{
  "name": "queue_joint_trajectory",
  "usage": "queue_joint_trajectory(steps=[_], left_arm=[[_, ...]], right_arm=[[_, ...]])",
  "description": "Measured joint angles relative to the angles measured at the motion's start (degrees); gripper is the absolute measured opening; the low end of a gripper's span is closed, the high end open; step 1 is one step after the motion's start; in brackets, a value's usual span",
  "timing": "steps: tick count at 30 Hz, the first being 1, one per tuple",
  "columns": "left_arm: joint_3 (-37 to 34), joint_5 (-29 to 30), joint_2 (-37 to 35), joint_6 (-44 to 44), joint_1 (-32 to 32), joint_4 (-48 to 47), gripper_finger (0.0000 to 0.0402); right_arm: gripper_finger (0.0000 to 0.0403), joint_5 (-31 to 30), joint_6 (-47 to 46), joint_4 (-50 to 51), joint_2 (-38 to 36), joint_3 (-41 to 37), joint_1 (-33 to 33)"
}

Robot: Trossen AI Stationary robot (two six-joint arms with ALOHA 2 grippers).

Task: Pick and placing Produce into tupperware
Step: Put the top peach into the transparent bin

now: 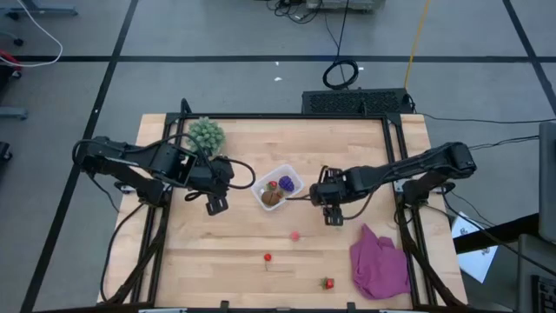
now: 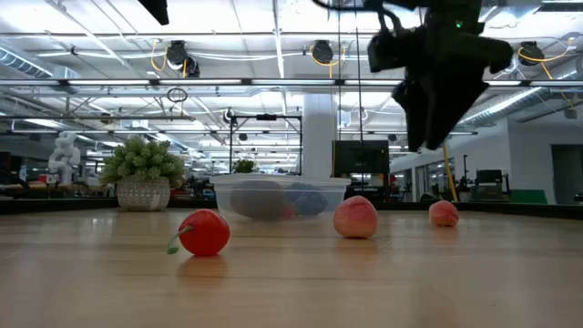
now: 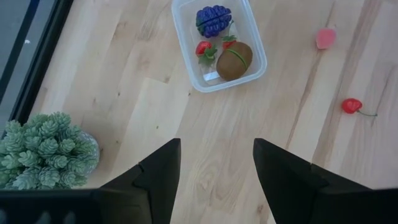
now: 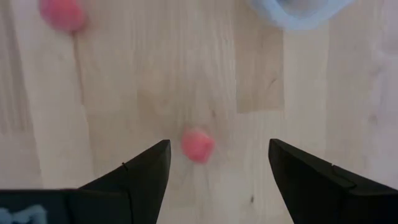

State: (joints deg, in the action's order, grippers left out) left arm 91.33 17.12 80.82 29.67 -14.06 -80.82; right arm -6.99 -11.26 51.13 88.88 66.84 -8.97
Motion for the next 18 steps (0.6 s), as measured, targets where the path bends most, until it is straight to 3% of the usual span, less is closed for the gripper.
queue_joint_trajectory(steps=[7, 18], left_arm=[[0.00, 0.01, 0.00, -1.07, 0.00, 0.00, 0.0207], [0.01, 0.01, 0.00, -1.44, 0.00, 0.04, 0.0207]], right_arm=[[0.0263, 5.71, -1.55, -2.40, -0.02, -3.86, 3.88], [0.0263, 11.81, -3.20, -9.17, -0.02, -9.19, 4.85]])
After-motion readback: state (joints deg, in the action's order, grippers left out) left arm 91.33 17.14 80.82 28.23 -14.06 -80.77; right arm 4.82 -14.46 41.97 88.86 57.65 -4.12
